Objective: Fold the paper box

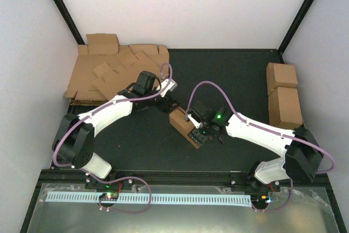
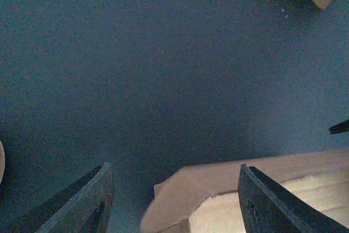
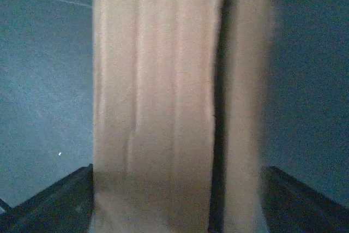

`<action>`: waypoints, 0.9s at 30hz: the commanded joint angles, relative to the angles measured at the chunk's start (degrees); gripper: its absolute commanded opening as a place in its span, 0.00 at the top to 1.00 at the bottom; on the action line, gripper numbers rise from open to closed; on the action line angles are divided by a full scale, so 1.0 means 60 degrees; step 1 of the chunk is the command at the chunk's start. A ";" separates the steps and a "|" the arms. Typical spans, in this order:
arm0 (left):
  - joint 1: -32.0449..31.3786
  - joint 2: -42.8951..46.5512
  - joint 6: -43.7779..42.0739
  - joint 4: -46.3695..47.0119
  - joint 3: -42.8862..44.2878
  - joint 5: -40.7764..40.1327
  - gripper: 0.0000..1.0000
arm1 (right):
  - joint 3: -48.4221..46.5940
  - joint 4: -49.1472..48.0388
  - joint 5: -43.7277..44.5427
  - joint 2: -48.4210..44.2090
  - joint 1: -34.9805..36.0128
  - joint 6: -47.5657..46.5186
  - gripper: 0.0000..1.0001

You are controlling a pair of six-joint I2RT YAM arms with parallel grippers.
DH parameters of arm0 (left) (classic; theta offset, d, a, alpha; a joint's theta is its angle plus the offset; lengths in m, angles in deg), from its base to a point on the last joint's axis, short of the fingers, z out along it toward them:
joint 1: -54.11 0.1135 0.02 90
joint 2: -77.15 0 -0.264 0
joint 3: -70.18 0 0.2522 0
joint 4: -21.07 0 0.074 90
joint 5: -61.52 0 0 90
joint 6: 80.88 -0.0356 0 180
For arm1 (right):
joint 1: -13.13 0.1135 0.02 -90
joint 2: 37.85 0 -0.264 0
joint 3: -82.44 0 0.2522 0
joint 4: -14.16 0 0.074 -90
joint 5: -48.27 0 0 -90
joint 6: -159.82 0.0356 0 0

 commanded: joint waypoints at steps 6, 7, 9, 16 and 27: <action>0.0042 0.1272 0.0607 0.0081 -0.0411 0.0303 0.34 | -0.0128 -0.0051 0.0016 -0.0388 0.0067 -0.0236 0.09; 0.0042 0.1311 0.0634 0.0061 -0.0490 0.0305 0.34 | -0.0142 -0.0028 -0.0002 -0.0339 0.0067 -0.0272 0.10; 0.0033 0.1361 0.0645 0.0090 -0.0672 0.0356 0.34 | -0.0166 -0.0002 0.0004 -0.0229 0.0067 -0.0319 0.10; 0.0037 0.1402 0.0407 0.0517 -0.1250 0.0513 0.32 | -0.0217 0.0030 0.0079 -0.0060 0.0074 -0.0366 0.10; 0.0027 0.0853 0.0144 0.0154 -0.0904 0.0040 0.40 | -0.0307 0.0045 -0.0006 0.0097 0.0082 -0.0440 0.11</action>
